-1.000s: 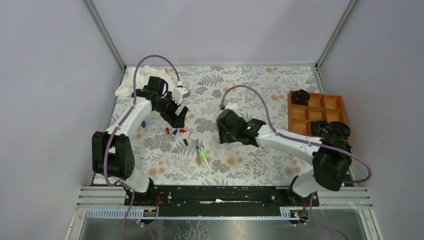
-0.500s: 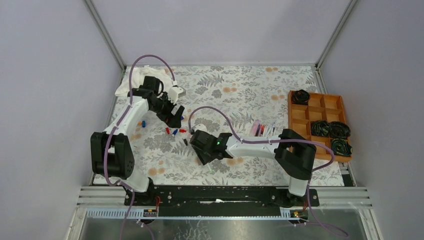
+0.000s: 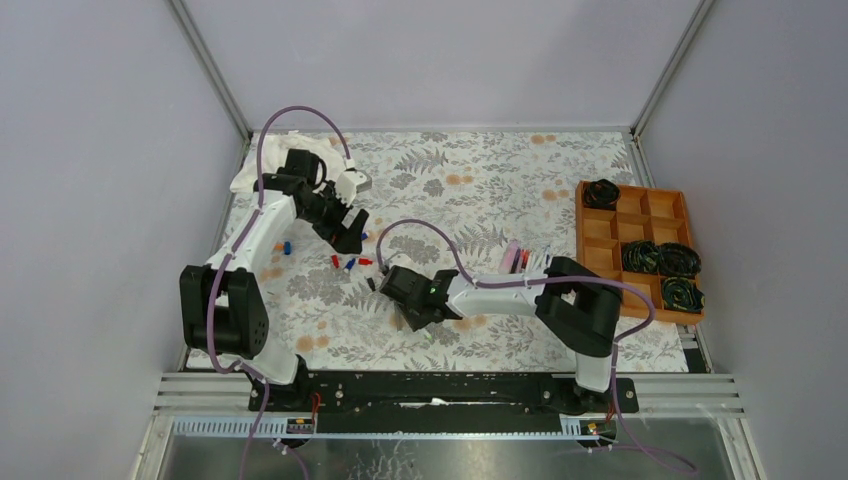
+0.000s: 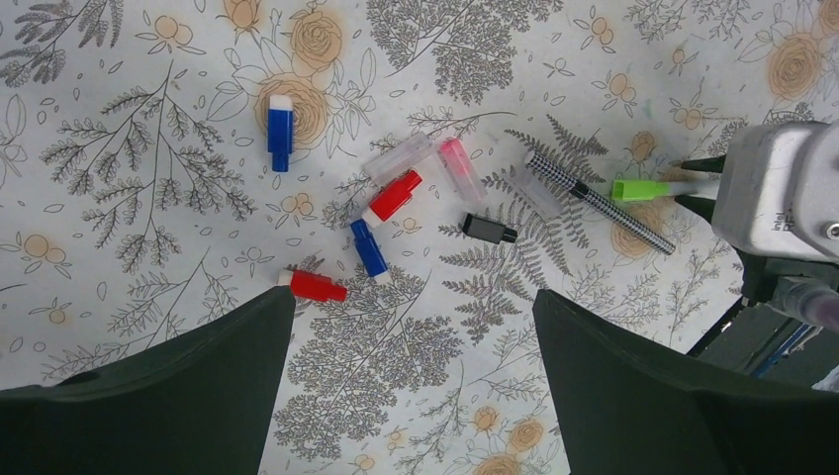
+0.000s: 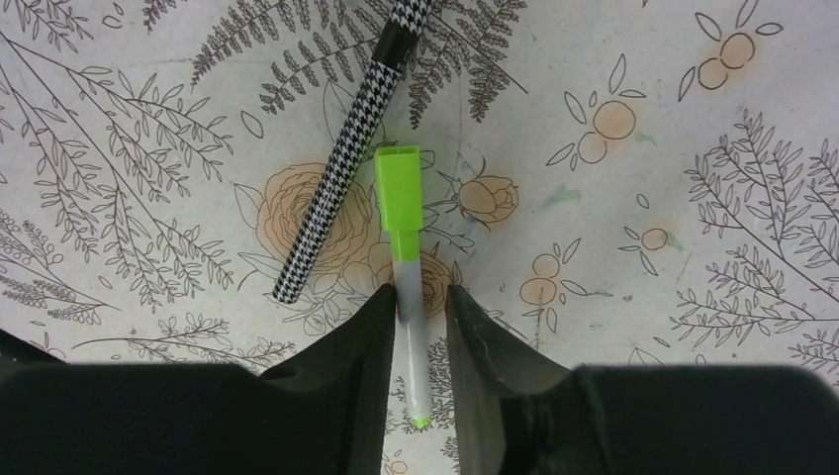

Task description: Open the pen caps

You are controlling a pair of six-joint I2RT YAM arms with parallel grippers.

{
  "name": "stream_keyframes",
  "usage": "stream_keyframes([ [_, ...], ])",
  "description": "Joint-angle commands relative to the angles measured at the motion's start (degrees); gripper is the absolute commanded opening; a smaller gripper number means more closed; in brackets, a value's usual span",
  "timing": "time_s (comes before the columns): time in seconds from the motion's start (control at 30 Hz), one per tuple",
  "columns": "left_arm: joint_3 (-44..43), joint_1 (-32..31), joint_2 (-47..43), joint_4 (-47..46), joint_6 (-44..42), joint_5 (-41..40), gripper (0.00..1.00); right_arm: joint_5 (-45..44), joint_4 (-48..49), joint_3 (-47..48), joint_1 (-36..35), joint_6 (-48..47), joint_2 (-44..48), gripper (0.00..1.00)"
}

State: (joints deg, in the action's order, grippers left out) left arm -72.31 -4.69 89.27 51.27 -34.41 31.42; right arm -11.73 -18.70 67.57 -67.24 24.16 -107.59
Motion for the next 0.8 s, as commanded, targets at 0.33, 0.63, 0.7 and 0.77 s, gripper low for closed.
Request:
stream_keyframes([
  [0.33,2.59,0.73,-4.38,7.71,-13.75,13.03,0.99,18.95,8.65,-11.18,11.79,-1.02,10.26,0.0],
  [0.63,5.36,-3.62,-5.57,16.75,-29.91,18.35,0.99,52.36,6.3,-6.46,23.83,-0.75,12.24,0.0],
  [0.7,5.52,-6.33,-6.11,17.66,-31.91,18.37,0.99,56.61,4.8,-4.2,24.08,-0.6,11.33,0.0],
  [0.77,5.67,-8.97,-7.26,17.21,-32.77,18.68,0.99,60.87,4.43,-2.23,24.09,0.11,10.21,0.0],
])
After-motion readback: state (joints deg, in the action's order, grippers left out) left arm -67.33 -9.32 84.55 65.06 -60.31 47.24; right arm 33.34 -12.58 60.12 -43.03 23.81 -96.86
